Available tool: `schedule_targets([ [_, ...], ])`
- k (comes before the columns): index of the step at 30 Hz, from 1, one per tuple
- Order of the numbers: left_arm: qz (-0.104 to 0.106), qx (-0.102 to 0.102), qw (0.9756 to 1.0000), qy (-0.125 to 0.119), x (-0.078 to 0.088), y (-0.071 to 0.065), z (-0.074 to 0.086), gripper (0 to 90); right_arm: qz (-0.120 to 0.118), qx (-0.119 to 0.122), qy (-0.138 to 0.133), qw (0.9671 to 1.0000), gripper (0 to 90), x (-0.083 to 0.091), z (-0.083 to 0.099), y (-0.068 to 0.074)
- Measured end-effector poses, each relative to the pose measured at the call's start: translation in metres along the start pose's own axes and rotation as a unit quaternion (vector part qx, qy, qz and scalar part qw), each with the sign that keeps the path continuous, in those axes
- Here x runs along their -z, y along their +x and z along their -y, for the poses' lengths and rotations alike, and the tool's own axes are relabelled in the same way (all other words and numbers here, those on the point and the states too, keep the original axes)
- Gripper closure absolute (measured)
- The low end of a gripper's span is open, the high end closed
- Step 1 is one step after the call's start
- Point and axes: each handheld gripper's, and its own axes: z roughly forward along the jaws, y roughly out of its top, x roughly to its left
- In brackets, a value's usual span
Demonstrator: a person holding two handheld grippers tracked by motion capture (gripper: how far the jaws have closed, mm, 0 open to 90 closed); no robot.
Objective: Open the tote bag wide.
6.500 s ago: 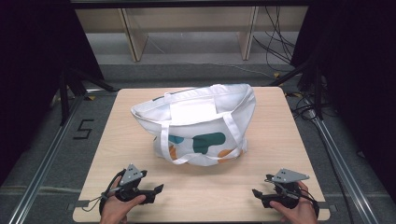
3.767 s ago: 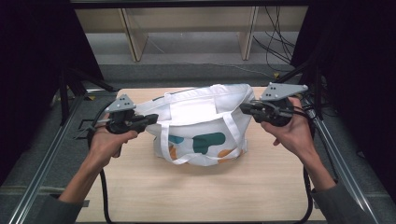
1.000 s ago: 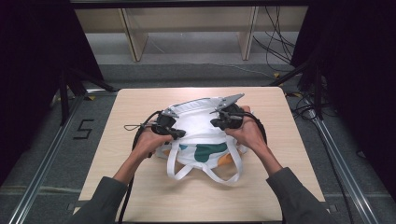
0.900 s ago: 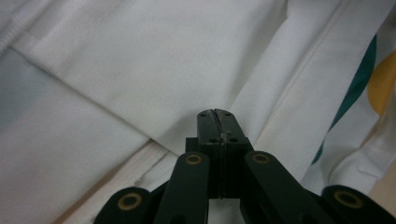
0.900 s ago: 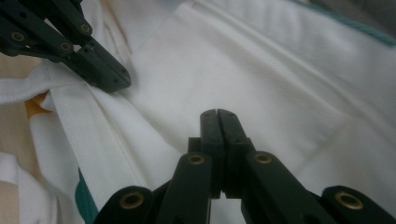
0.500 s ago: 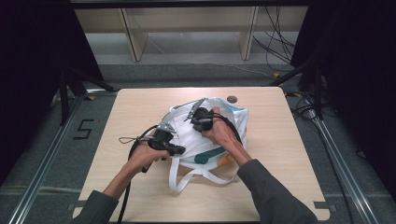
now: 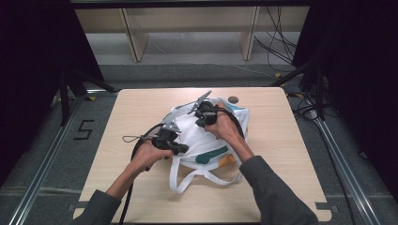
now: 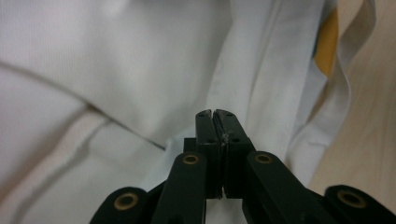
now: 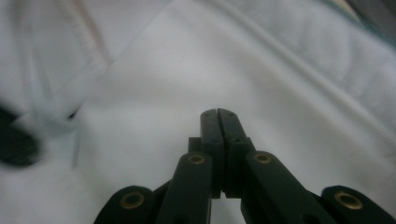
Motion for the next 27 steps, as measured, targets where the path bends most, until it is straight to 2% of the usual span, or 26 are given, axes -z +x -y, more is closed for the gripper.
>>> schedule_targets([
  [2,-0.012,-0.003,0.9999,0.005,-0.006,0.004,-0.017,87.7,-0.019,0.014,0.013,0.9996,90.0,0.009,0.011,0.010],
  [3,-0.019,-0.008,0.9997,0.014,-0.008,0.006,-0.023,87.7,-0.024,0.033,0.020,0.9990,90.0,0.014,0.019,0.015],
  [4,-0.019,-0.008,0.9997,0.014,-0.008,0.006,-0.023,87.7,-0.030,0.035,0.023,0.9987,90.0,0.017,0.024,0.018],
  [5,-0.033,-0.005,0.9993,0.020,-0.013,0.007,-0.029,87.7,-0.030,0.035,0.023,0.9987,90.0,0.017,0.024,0.018],
  [6,-0.052,-0.007,0.9981,0.034,-0.025,0.012,-0.041,88.1,-0.055,0.041,0.032,0.9971,90.0,0.022,0.039,0.024],
  [7,-0.048,0.004,0.9982,0.036,-0.032,0.016,-0.047,88.2,-0.066,0.038,0.040,0.9963,90.0,0.025,0.046,0.028],
  [8,-0.048,0.004,0.9982,0.036,-0.032,0.016,-0.047,89.1,-0.066,0.038,0.040,0.9963,90.0,0.025,0.046,0.028],
  [9,-0.051,0.010,0.9979,0.039,-0.036,0.019,-0.051,89.1,-0.075,0.033,0.051,0.9953,90.0,0.027,0.056,0.033],
  [10,-0.055,0.013,0.9976,0.040,-0.039,0.020,-0.053,89.2,-0.087,0.044,0.053,0.9937,90.0,0.027,0.064,0.037],
  [11,-0.067,0.015,0.9967,0.043,-0.045,0.024,-0.060,89.4,-0.098,0.044,0.054,0.9928,90.0,0.026,0.080,0.049],
  [12,-0.084,0.014,0.9955,0.041,-0.046,0.025,-0.062,89.5,-0.104,0.045,0.054,0.9921,90.0,0.024,0.086,0.054],
  [13,-0.084,0.014,0.9955,0.041,-0.046,0.025,-0.062,89.6,-0.107,0.040,0.054,0.9920,90.0,0.023,0.090,0.058],
  [14,-0.104,0.016,0.9932,0.051,-0.049,0.033,-0.066,89.5,-0.116,0.035,0.053,0.9913,90.0,0.020,0.094,0.063],
  [15,-0.104,0.016,0.9932,0.051,-0.049,0.033,-0.066,89.6,-0.116,0.035,0.053,0.9913,90.0,0.020,0.094,0.063],
  [16,-0.107,0.035,0.9928,0.044,-0.051,0.039,-0.067,89.6,-0.108,0.037,0.055,0.9920,90.0,0.014,0.101,0.071],
  [18,-0.113,0.052,0.9915,0.039,-0.055,0.046,-0.068,89.6,-0.108,0.043,0.053,0.9918,90.0,0.013,0.101,0.071],
  [20,-0.121,0.053,0.9906,0.033,-0.055,0.048,-0.069,89.6,-0.104,0.036,0.047,0.9929,90.0,0.016,0.099,0.071],
  [21,-0.121,0.053,0.9906,0.033,-0.055,0.048,-0.069,89.6,-0.104,0.036,0.047,0.9929,90.0,0.016,0.099,0.071],
  [22,-0.122,0.048,0.9909,0.029,-0.052,0.047,-0.070,89.6,-0.107,0.050,0.036,0.9924,90.0,0.018,0.097,0.068],
  [23,-0.118,0.048,0.9915,0.025,-0.049,0.045,-0.070,89.6,-0.097,0.040,0.025,0.9942,90.0,0.023,0.096,0.068],
  [24,-0.108,0.052,0.9927,0.010,-0.043,0.044,-0.069,89.6,-0.084,0.051,-0.007,0.9952,90.0,0.027,0.095,0.062],
  [25,-0.095,0.057,0.9938,-0.005,-0.037,0.042,-0.068,89.6,-0.082,0.036,-0.011,0.9959,90.0,0.032,0.095,0.060],
  [26,-0.062,0.056,0.9960,-0.031,-0.026,0.033,-0.064,89.6,-0.071,0.024,-0.019,0.9970,90.0,0.036,0.095,0.057],
  [27,-0.062,0.056,0.9960,-0.031,-0.026,0.033,-0.064,89.6,-0.071,0.024,-0.019,0.9970,90.0,0.036,0.095,0.057],
])
